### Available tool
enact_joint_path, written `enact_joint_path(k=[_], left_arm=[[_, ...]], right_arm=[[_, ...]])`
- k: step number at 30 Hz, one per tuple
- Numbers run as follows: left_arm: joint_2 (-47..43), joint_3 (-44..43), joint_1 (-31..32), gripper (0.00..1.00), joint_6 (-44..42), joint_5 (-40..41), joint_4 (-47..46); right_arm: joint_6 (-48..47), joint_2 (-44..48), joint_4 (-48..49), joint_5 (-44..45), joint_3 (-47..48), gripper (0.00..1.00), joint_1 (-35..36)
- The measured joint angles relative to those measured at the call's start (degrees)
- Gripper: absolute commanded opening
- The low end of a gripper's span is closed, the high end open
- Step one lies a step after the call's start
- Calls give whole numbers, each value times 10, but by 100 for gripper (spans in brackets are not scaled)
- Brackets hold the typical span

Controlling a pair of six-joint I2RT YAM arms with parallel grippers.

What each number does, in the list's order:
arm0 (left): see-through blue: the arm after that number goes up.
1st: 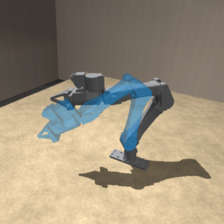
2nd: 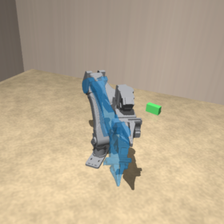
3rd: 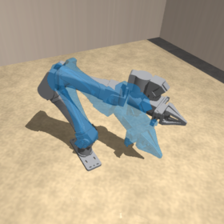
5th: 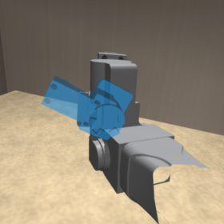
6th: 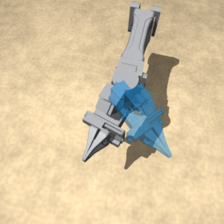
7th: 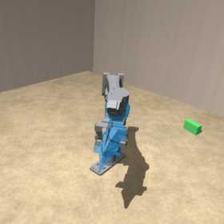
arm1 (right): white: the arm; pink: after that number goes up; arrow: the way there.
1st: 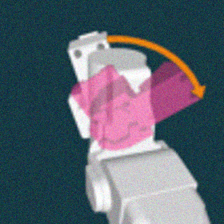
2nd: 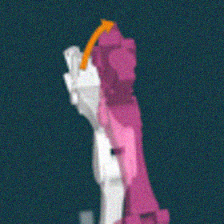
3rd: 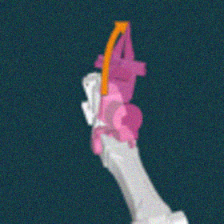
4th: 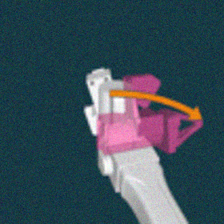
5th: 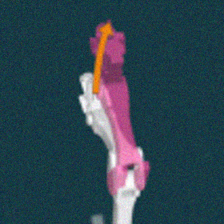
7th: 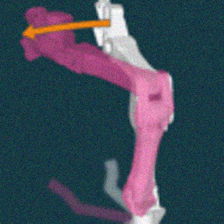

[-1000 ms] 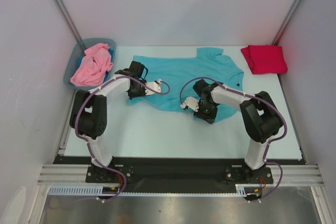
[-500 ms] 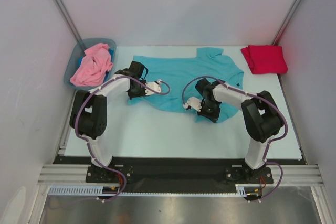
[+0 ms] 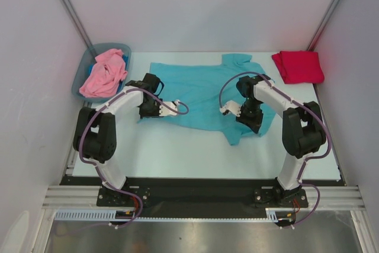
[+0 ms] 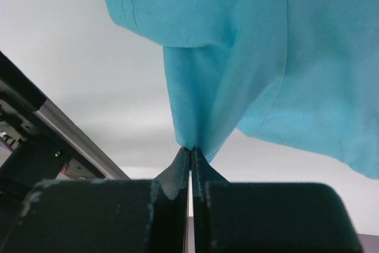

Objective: Fold and stack the t-shirts
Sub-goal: Flatten the tshirt out

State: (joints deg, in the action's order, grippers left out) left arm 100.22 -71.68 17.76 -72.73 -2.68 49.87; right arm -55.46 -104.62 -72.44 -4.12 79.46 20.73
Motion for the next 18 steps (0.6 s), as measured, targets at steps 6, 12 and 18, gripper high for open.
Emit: enact_joint_path(k=[6, 12, 18], left_arm=[[-3, 0, -1, 0, -30, -5, 52], [-3, 0, -1, 0, -43, -6, 81], [-3, 0, -2, 0, -43, -11, 96]], right_arm=[[-29, 0, -22, 0, 0, 0, -6], [-54, 0, -27, 2, 0, 0, -16], [-77, 0, -28, 5, 0, 0, -35]])
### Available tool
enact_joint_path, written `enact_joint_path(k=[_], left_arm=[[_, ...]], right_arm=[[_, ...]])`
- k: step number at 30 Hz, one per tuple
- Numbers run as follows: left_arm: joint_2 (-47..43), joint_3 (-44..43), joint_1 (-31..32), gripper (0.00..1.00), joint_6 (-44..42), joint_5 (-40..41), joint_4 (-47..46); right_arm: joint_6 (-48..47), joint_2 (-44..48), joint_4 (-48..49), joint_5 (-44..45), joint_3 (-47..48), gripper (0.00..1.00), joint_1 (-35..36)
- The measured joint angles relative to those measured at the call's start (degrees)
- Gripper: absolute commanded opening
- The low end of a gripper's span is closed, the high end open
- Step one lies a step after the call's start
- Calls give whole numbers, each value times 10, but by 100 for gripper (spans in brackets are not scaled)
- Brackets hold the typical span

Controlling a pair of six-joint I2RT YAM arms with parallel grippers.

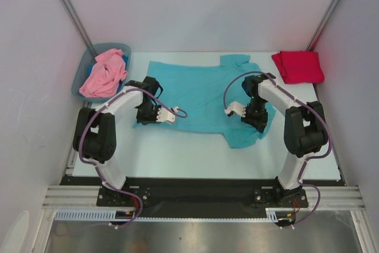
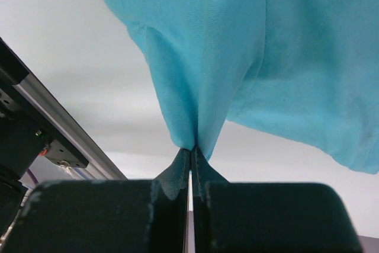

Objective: Fold and stack the t-shirts
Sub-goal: Flatten the tshirt out

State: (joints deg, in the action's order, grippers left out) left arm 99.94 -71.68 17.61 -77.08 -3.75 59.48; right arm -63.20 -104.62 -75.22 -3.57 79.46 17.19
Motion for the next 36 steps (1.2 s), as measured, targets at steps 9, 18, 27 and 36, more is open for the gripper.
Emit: enact_joint_path(k=[9, 18, 27, 36], left_arm=[[0, 0, 0, 0, 0, -9, 5], [4, -1, 0, 0, 0, -10, 7], [16, -15, 0, 0, 1, -10, 9], [29, -24, 0, 0, 1, -9, 10]], right_arm=[[-20, 0, 0, 16, 0, 0, -14], [-3, -7, -2, 25, 0, 43, -11], [9, -12, -4, 29, 0, 53, -3], [17, -12, -6, 27, 3, 52, 29]])
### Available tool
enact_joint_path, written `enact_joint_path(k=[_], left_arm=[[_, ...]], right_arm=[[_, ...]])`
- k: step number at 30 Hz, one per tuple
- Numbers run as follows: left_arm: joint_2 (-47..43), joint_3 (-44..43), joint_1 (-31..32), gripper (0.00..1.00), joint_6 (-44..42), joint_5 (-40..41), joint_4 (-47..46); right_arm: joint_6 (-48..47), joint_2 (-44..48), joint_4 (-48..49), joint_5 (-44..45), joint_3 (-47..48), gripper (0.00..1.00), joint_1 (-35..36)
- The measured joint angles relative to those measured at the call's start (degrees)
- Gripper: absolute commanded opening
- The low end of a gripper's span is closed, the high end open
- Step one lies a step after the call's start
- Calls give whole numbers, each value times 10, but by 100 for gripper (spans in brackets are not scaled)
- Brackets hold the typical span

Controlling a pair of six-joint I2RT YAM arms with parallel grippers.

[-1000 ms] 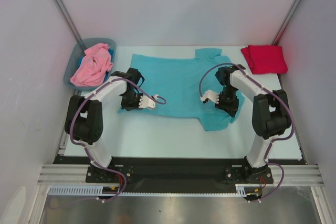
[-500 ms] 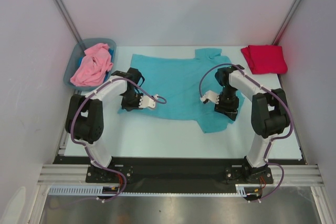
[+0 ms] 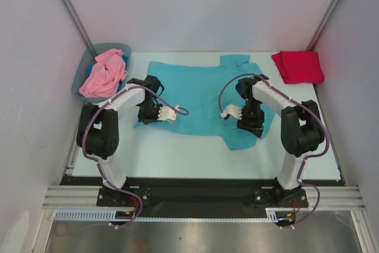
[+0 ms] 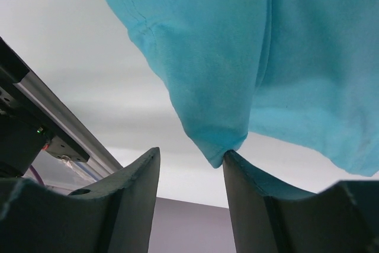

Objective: Fold and stack the t-shirts
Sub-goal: Flatten the tshirt out

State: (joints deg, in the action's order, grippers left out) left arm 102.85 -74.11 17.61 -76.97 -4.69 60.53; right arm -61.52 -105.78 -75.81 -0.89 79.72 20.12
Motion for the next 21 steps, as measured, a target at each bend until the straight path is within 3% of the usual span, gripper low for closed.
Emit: enact_joint_path(k=[4, 5, 9, 21], left_arm=[[4, -7, 0, 0, 2, 0, 0], [4, -8, 0, 0, 2, 0, 0], [5, -10, 0, 0, 4, 0, 0], [5, -10, 0, 0, 4, 0, 0]], right_arm=[[4, 0, 1, 0, 0, 37, 15], [6, -1, 2, 0, 0, 25, 17], [13, -5, 9, 0, 0, 0, 21], [20, -6, 45, 14, 0, 0, 14]])
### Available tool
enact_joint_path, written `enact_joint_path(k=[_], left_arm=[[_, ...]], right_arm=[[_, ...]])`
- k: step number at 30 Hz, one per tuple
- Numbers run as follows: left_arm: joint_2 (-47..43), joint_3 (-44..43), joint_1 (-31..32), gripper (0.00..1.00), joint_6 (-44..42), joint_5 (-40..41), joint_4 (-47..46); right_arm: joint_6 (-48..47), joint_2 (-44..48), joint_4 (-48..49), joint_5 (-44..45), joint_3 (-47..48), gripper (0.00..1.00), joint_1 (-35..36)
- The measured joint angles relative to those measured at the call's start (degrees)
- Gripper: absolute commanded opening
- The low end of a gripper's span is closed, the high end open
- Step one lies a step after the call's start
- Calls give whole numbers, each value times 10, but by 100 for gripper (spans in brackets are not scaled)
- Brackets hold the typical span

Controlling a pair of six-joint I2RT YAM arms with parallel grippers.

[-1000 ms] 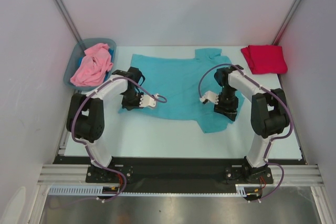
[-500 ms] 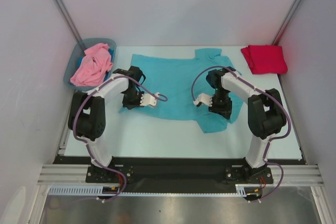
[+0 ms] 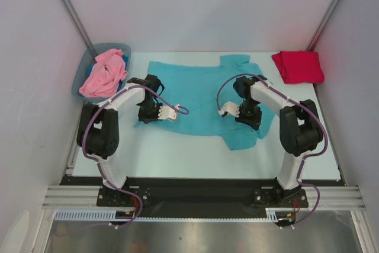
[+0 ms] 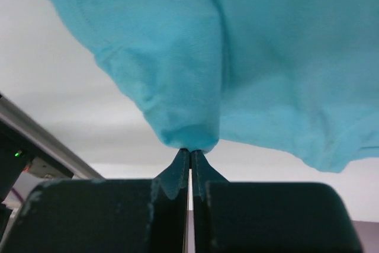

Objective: Fold and stack the t-shirts
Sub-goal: Flatten the tshirt out

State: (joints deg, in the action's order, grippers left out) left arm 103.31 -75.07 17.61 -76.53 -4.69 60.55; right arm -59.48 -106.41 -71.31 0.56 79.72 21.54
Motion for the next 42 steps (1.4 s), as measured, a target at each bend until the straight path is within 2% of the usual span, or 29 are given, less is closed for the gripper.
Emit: enact_joint_path(k=[5, 15, 18, 19, 22, 29, 34, 38, 42], left_arm=[[0, 0, 1, 0, 0, 0, 0], [3, 0, 3, 0, 5, 0, 0], [5, 0, 5, 0, 9, 0, 0], [6, 0, 6, 0, 10, 0, 0], [6, -1, 8, 0, 13, 0, 0], [6, -1, 9, 0, 16, 0, 0], [6, -1, 9, 0, 16, 0, -1], [10, -5, 9, 0, 17, 0, 0], [17, -14, 11, 0, 17, 0, -2]], right_arm=[[10, -2, 45, 25, 10, 0, -15], [12, -43, 114, 67, 118, 0, -50], [25, -64, 135, 75, 131, 30, -55], [29, -72, 141, 81, 131, 45, -56], [38, -93, 156, 92, 130, 56, -56], [42, -90, 183, 89, 123, 54, -54], [15, -9, 181, 62, 62, 49, -39], [-8, 54, 175, 43, 5, 49, -5], [-17, 67, 178, 26, -35, 49, 24]])
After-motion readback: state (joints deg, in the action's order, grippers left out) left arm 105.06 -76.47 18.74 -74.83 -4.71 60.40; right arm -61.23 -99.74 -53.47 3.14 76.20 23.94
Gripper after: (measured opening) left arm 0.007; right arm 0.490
